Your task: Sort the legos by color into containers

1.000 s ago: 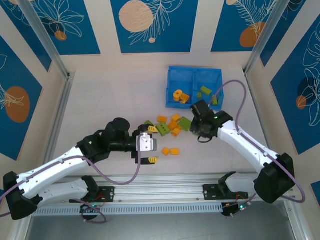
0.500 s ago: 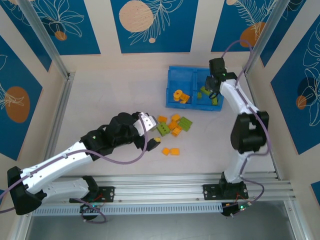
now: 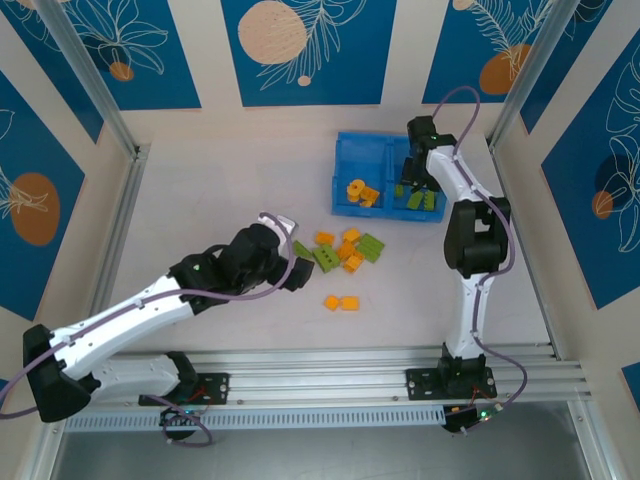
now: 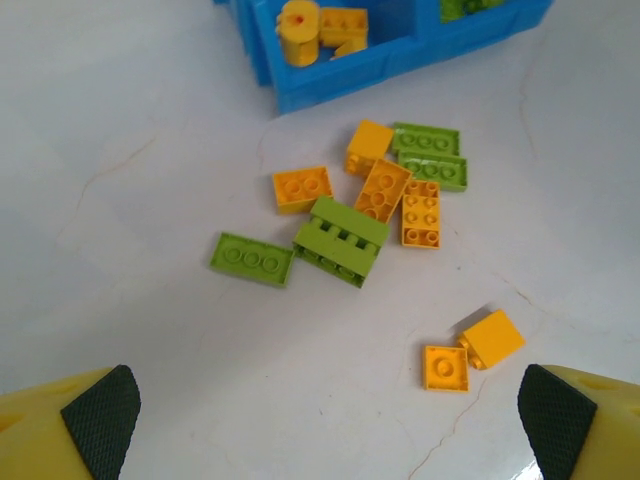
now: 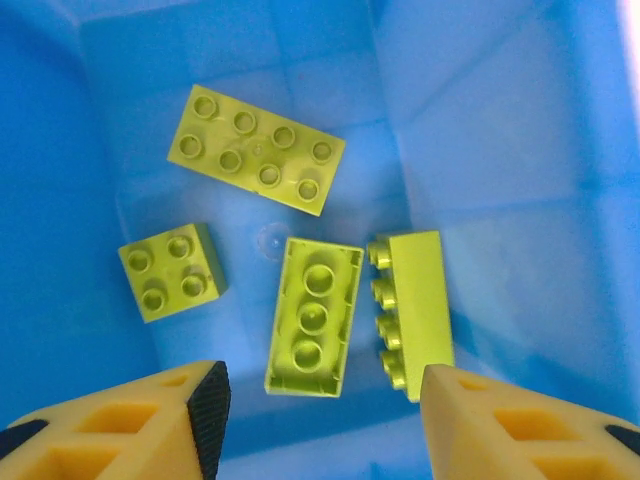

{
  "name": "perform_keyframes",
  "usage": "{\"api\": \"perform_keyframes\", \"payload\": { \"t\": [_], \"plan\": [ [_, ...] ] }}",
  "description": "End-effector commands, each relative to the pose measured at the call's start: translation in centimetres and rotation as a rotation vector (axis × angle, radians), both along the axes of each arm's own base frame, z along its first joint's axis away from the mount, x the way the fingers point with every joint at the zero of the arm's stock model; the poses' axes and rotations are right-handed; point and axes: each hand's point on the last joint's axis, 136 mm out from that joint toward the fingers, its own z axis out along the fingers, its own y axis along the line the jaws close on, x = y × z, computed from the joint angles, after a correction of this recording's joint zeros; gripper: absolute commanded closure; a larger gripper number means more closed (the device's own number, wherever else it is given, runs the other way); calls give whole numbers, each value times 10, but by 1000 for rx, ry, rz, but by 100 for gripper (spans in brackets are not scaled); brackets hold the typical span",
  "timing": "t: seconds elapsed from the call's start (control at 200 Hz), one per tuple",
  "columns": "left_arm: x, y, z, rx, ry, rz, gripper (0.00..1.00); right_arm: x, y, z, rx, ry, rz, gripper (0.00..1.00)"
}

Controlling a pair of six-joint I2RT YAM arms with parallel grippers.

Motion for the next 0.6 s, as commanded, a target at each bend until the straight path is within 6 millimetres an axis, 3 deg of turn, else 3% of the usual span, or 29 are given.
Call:
{"api": "perform_keyframes", "payload": {
  "t": [0.0,0.095,0.225,0.335,0.455,0.595],
  "plan": [
    [18,10,-13,-67,69,177,0,-18,9,82,64,-136,12,45],
    [31,11,-23,-144,134,260,0,-48,26,120,161,-196,60,45],
    [47,19,-43,-197,249,405,2,-107,63,157,317,-276,188,42],
    [56,20,-57,-206,309,468,4,-167,96,174,470,-319,324,34],
    [72,6,-68,-276,363,492,8,-226,122,173,609,-324,403,28],
    [98,-32,-82,-181,373,356,8,-273,140,155,682,-247,422,22]
  ]
}}
